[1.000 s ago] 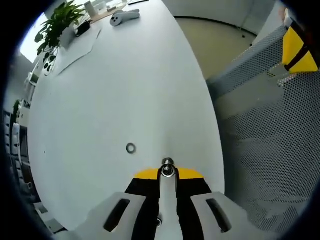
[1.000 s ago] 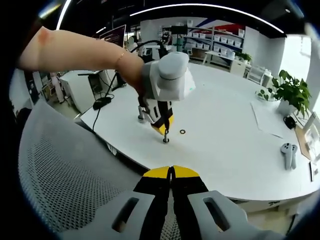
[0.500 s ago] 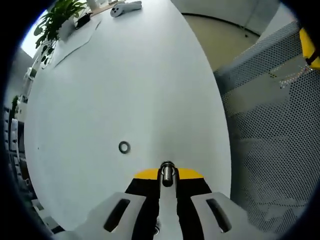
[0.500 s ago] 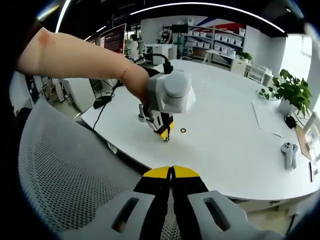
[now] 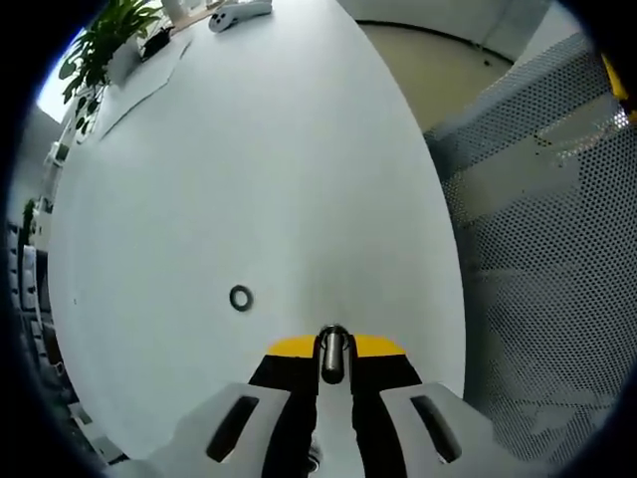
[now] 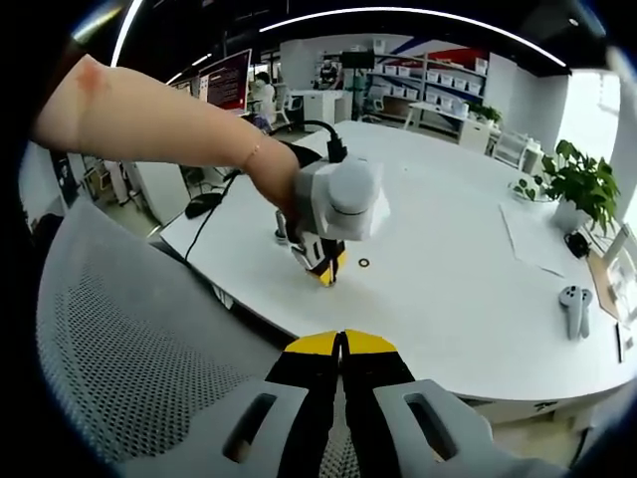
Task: Place the washer onto the threaded stud by aligning its center hole with the stud, sliding it down to the base, and recovering from edge contact or off-axis alignment until the washer reaches the visible bottom stop.
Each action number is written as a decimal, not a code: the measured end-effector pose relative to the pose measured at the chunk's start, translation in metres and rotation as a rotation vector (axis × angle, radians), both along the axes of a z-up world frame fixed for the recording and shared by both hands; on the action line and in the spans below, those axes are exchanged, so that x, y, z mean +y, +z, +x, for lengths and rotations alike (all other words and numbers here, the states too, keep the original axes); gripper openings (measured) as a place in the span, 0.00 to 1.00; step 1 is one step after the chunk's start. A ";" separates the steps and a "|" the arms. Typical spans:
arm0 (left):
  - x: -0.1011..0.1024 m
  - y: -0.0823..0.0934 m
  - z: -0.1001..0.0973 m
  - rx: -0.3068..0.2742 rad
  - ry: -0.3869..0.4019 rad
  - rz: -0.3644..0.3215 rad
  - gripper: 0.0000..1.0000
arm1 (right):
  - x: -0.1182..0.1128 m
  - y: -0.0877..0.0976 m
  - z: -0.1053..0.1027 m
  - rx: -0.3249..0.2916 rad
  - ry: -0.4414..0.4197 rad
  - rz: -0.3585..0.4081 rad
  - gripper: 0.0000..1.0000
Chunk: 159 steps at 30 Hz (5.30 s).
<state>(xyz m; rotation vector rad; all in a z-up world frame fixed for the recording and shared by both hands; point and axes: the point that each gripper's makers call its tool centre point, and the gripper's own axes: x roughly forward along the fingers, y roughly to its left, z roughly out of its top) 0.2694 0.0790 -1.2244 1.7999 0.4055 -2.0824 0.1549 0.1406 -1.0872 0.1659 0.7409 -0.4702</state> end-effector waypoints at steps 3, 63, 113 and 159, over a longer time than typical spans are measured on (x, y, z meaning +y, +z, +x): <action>-0.001 -0.001 0.001 0.002 0.017 0.004 0.09 | 0.000 0.000 0.000 0.000 0.001 0.001 0.04; -0.050 0.063 0.059 0.058 0.082 -0.168 0.16 | 0.001 -0.001 -0.001 -0.001 -0.002 0.018 0.04; -0.072 -0.009 0.009 0.075 -0.003 -0.074 0.10 | 0.001 -0.005 -0.002 0.010 -0.008 0.036 0.04; -0.008 0.057 0.004 0.122 -0.023 -0.085 0.08 | 0.001 0.000 0.001 -0.013 0.008 0.023 0.04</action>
